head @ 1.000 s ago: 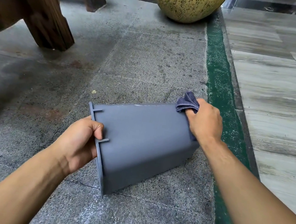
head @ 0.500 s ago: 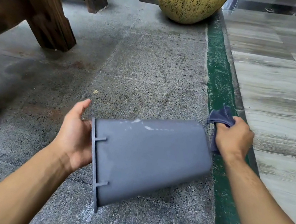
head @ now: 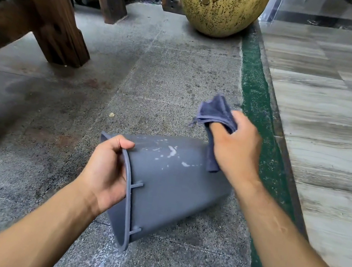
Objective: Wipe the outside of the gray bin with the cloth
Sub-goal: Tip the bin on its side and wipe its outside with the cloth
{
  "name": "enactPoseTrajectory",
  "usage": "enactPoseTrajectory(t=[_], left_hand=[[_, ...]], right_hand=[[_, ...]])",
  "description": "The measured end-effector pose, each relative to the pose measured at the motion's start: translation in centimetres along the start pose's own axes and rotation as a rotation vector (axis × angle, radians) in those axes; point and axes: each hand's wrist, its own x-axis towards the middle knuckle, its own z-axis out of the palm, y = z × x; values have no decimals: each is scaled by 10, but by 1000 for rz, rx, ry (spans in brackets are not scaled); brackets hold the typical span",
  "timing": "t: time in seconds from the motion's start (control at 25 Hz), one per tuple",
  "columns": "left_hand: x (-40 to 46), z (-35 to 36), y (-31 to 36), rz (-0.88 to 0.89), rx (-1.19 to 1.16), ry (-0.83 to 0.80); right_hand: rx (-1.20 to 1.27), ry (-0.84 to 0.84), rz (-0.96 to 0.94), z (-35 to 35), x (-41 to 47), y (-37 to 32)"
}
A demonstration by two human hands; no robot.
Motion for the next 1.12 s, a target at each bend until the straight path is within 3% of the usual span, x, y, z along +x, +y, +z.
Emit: enactPoseTrajectory(t=[0.16, 0.52, 1.12], left_hand=[[-3, 3, -5, 85, -79, -11], [-2, 12, -8, 185, -137, -24], [-21, 12, 1, 97, -26, 83]], right_hand=[[1, -134, -103, 30, -44, -21], [-98, -126, -457, 67, -78, -30], [-207, -135, -294, 69, -52, -3]])
